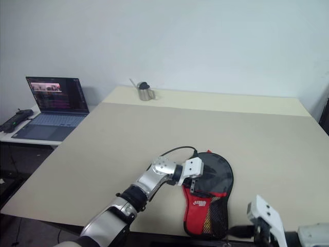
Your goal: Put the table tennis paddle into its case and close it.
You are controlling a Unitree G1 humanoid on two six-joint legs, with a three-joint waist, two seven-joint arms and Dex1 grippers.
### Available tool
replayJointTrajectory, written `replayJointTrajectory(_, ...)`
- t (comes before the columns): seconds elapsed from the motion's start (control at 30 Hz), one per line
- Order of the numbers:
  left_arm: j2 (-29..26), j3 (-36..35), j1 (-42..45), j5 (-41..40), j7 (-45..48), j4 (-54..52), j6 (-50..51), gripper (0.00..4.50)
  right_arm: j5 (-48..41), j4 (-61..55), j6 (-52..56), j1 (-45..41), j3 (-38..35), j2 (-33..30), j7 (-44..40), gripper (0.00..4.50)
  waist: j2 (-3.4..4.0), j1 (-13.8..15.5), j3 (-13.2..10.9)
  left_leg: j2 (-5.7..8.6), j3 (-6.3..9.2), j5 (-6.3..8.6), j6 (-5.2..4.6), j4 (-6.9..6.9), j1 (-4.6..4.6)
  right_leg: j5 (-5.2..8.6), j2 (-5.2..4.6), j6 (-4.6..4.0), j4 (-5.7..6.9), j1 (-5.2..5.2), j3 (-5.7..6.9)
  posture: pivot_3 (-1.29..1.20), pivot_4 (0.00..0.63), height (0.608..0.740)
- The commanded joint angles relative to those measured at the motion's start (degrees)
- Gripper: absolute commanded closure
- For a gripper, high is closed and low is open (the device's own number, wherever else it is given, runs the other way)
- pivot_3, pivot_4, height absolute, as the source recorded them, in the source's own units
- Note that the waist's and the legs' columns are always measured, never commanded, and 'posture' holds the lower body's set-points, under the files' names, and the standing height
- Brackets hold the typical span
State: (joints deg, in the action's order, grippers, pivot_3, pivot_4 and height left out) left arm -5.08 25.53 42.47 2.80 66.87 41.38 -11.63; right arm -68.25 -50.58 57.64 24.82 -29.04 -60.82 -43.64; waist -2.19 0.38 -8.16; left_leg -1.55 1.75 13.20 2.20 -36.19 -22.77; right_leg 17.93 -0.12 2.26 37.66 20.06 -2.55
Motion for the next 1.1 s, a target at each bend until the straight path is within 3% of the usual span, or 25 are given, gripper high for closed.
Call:
replayJointTrajectory(0.03, 0.54, 4.11, -3.17, 3.86, 1.01, 3.53, 1.06, 0.00, 1.33, 4.43, -2.57, -7.04, 0.61, -0.50, 1.64, 0.05, 0.01, 0.09, 0.00, 0.01, 0.00, 0.00, 0.00, -0.01, 0.00, 0.00, -0.01, 0.00, 0.00, 0.00, 0.00, 0.00, 0.150, 0.740)
replayJointTrajectory(0.2, -1.12, 2.48, -4.90, 1.93, 1.71, -1.17, 2.63, 0.00, 17.19, 16.35, -13.25, -22.15, 12.61, 4.82, 2.59, 0.05, 0.19, -0.06, 0.08, 0.00, -0.01, 0.00, -0.01, 0.05, 0.00, 0.00, 0.02, 0.00, -0.02, 0.04, 0.00, 0.00, 0.150, 0.740)
replayJointTrajectory(0.53, -6.15, -1.57, -7.95, -2.54, 1.74, -14.72, 8.91, 0.00, 32.99, 33.87, -27.23, -33.61, 24.78, 12.77, -5.66, 0.05, 0.45, -0.66, -0.13, 0.00, -0.02, 0.05, -0.08, 0.13, -0.07, 0.08, 0.12, -0.26, 0.17, 0.23, 0.02, 0.00, 0.150, 0.740)
replayJointTrajectory(0.83, -15.40, -12.85, -15.27, -10.91, -5.67, -40.66, 25.18, 0.00, 39.81, 53.43, -33.70, -42.87, 25.73, 16.05, -11.72, 0.05, 1.18, -1.91, -1.28, -0.10, -0.04, 0.02, -0.06, 0.02, -0.12, 0.08, 0.09, -0.33, 0.68, 0.50, -0.07, 0.00, 0.150, 0.740)
replayJointTrajectory(1.0, -18.56, -20.55, -19.25, -12.41, -13.98, -49.87, 32.70, 0.00, 43.27, 65.76, -37.82, -49.19, 24.76, 14.97, -14.96, 0.05, 1.18, -2.02, -1.43, -0.03, -0.08, 0.02, -0.06, -0.09, -0.11, 0.08, -0.05, -0.33, 0.90, 0.59, -0.19, 0.00, 0.150, 0.740)
replayJointTrajectory(1.1, -20.07, -21.45, -20.66, -11.85, -16.96, -52.20, 34.55, 0.00, 45.49, 73.49, -40.82, -52.94, 24.42, 14.10, -16.81, 0.05, 1.17, -2.08, -1.59, -0.04, -0.10, 0.01, -0.05, -0.12, -0.08, 0.08, -0.05, -0.33, 1.01, 0.60, -0.18, 0.00, 0.150, 0.740)
